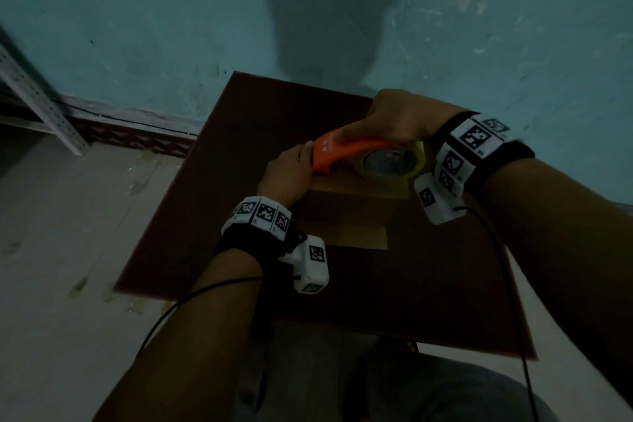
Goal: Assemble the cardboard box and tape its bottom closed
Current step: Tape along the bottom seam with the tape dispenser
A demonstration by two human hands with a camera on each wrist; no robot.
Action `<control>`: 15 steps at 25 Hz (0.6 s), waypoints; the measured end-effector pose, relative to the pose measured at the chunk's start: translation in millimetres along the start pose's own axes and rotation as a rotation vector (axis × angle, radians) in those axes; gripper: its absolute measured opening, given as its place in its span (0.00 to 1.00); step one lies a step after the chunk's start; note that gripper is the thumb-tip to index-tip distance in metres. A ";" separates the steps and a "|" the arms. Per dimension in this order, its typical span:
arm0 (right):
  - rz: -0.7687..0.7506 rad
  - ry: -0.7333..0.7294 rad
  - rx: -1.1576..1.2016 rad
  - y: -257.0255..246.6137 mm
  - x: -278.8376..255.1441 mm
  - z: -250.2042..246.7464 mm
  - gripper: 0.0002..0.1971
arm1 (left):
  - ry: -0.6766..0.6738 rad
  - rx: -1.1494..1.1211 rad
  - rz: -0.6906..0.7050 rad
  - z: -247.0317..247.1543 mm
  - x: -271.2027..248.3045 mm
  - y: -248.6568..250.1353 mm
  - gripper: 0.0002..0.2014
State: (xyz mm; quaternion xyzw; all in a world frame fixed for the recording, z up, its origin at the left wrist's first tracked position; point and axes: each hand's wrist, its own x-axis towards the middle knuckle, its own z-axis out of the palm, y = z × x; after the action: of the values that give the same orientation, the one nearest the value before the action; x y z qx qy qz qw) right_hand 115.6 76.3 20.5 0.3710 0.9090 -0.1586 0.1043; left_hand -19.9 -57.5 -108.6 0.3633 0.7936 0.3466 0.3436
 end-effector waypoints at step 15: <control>-0.044 -0.020 -0.052 45.4 -12.0 -13.1 0.36 | 0.014 0.152 -0.055 5.7 5.3 8.8 0.23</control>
State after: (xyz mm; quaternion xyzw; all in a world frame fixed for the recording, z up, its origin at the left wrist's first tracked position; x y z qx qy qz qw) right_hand 155.2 104.0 26.8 0.3464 0.9197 -0.1410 0.1193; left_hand -15.0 -47.1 -106.1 0.3640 0.8296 0.2783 0.3191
